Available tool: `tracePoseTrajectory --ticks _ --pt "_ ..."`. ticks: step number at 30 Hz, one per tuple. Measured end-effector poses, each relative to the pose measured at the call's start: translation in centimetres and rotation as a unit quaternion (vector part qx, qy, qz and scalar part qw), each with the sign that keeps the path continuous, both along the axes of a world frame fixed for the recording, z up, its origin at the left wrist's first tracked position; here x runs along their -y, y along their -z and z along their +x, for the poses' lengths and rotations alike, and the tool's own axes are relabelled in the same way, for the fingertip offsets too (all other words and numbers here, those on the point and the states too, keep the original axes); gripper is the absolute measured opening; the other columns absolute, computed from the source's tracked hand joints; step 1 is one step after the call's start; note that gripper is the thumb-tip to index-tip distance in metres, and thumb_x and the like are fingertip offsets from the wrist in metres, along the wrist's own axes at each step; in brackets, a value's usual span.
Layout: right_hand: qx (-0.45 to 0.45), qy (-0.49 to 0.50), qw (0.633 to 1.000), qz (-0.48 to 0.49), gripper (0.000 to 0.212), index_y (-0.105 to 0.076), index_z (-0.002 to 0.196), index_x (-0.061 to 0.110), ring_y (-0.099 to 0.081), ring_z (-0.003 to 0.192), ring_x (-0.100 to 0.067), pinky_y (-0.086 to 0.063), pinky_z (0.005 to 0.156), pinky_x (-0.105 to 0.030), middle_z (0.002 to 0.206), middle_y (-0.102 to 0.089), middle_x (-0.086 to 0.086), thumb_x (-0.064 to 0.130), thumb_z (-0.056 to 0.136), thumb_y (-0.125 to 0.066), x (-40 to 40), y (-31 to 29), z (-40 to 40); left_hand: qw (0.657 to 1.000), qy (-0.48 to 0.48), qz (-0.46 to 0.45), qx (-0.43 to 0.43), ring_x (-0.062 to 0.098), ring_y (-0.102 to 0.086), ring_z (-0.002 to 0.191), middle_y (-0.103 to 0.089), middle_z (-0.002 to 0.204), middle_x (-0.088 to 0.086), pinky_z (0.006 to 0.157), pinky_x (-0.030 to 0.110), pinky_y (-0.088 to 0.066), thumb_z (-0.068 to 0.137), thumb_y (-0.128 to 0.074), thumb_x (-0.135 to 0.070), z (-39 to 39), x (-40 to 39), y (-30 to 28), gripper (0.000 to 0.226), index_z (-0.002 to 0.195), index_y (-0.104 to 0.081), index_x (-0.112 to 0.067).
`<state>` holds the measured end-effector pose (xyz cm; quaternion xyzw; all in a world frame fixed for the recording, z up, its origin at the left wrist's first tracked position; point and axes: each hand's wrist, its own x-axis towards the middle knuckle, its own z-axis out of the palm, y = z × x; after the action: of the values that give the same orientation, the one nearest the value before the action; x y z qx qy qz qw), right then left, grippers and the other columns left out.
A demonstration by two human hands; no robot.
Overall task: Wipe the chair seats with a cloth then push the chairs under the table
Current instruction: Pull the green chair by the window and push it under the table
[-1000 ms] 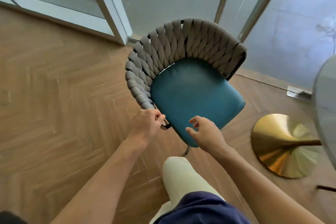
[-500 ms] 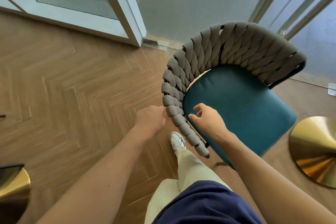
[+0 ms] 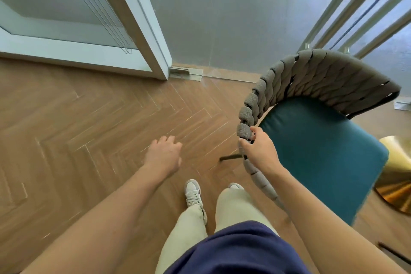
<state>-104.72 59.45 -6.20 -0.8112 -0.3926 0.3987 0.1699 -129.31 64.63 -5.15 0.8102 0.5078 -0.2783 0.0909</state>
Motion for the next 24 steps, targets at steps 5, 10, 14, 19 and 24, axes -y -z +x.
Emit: tracePoseTrajectory --ticks 5,10,14,19,24 --pt "-0.078 0.113 0.990 0.004 0.049 -0.050 0.135 0.020 -0.058 0.105 -0.018 -0.048 0.088 -0.034 0.120 -0.061 -0.003 0.036 0.090 -0.059 -3.1 0.2 -4.2 0.993 0.090 -0.020 -0.067 0.025 -0.047 0.120 -0.052 0.128 0.004 0.099 0.039 -0.037 0.093 -0.049 -0.033 -3.3 -7.2 0.1 0.034 0.124 -0.056 -0.021" --pt "0.010 0.209 0.977 0.030 0.053 -0.048 0.135 0.019 -0.047 0.120 -0.023 -0.043 0.098 -0.040 0.130 -0.052 -0.005 0.035 0.086 -0.060 -6.7 1.4 -3.6 0.975 0.210 -0.022 -0.072 0.026 -0.047 0.119 -0.054 0.126 0.004 0.101 0.040 -0.037 0.092 -0.051 -0.028 0.5 -15.0 1.2 0.031 0.122 -0.058 -0.022" --pt "0.030 0.261 0.964 -0.035 0.065 -0.038 0.143 0.021 -0.040 0.126 -0.027 -0.042 0.099 -0.046 0.137 -0.044 -0.005 0.038 0.085 -0.060 -9.0 3.5 -0.8 0.952 0.304 -0.016 -0.041 0.026 -0.048 0.117 -0.055 0.123 0.005 0.096 0.038 -0.037 0.090 -0.049 -0.023 6.9 -20.5 1.9 0.031 0.120 -0.059 -0.021" --pt "0.006 0.279 0.954 -0.112 0.071 -0.034 0.145 0.021 -0.040 0.126 -0.029 -0.044 0.097 -0.045 0.138 -0.043 -0.007 0.044 0.083 -0.062 -10.8 4.8 0.4 0.907 0.421 -0.009 -0.008 0.027 -0.048 0.117 -0.054 0.123 0.006 0.095 0.038 -0.037 0.090 -0.052 -0.024 15.0 -24.6 2.2 0.032 0.121 -0.057 -0.021" --pt "0.011 0.295 0.942 -0.160 0.069 -0.036 0.141 0.019 -0.042 0.123 -0.030 -0.042 0.097 -0.043 0.135 -0.045 -0.008 0.047 0.084 -0.063 -11.7 4.3 0.3 0.836 0.547 -0.019 0.037 0.028 -0.046 0.118 -0.051 0.128 0.008 0.095 0.039 -0.038 0.089 -0.048 -0.016 22.0 -25.5 2.0 0.035 0.123 -0.056 -0.017"
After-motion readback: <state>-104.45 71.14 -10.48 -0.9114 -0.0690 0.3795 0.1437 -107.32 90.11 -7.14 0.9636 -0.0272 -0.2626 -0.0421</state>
